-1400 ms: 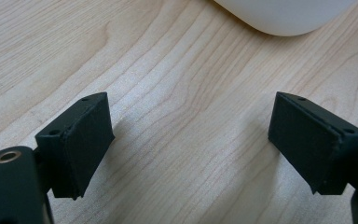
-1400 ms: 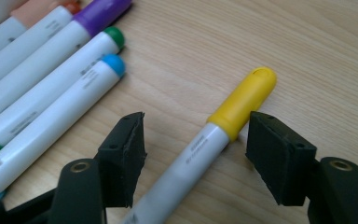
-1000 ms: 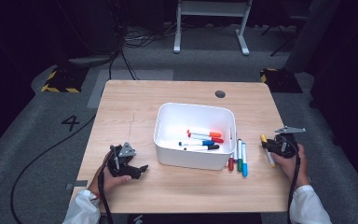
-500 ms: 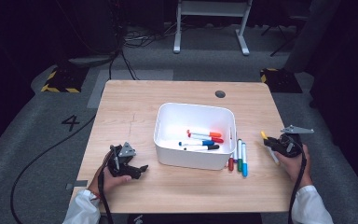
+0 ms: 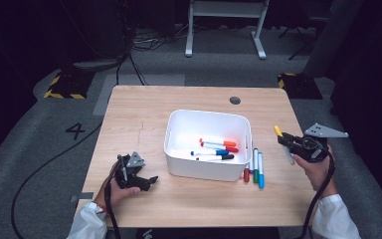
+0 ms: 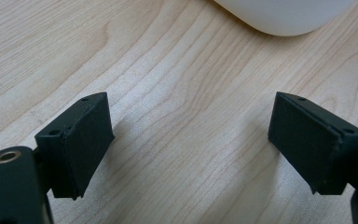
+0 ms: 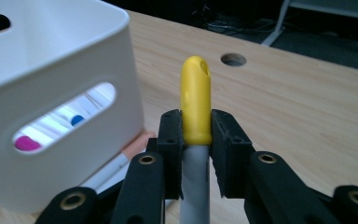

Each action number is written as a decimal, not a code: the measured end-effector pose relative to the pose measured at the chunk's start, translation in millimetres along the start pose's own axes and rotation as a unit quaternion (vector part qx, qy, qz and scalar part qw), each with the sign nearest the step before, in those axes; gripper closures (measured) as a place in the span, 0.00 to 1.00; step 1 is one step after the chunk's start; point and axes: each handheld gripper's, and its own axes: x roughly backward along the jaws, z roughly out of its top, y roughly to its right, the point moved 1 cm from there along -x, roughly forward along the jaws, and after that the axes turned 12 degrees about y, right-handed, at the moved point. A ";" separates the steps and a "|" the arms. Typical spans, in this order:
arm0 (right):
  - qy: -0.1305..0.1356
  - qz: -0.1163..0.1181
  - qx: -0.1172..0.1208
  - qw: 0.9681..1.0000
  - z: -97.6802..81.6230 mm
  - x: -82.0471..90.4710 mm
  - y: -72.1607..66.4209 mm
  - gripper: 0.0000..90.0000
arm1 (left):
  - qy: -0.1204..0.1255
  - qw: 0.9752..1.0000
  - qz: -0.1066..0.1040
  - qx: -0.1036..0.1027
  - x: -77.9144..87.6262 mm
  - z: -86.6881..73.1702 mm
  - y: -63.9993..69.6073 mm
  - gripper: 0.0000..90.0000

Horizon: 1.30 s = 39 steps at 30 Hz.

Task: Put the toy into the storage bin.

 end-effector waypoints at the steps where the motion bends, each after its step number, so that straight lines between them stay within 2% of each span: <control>1: 0.001 0.007 0.004 1.000 5.5 -0.2 -2.6 0.83 | 0.000 1.000 0.000 0.000 0.0 0.0 -0.1 0.15; 13: 0.016 0.051 0.053 0.997 64.8 -12.9 -35.1 0.83 | 0.000 1.000 0.000 0.000 -0.1 0.0 0.0 0.15; 22: 0.011 0.090 0.090 0.992 94.1 -33.1 -63.8 0.83 | 0.000 1.000 0.000 0.000 0.0 0.0 0.0 0.15; 30: 0.002 0.118 0.102 0.988 104.3 -55.9 -90.1 0.83 | 0.000 1.000 0.000 0.001 0.0 -0.1 0.2 0.15; 39: -0.030 0.144 0.130 0.981 99.1 -84.5 -113.9 0.83 | 0.000 1.000 0.000 -0.001 0.1 0.0 -0.1 0.15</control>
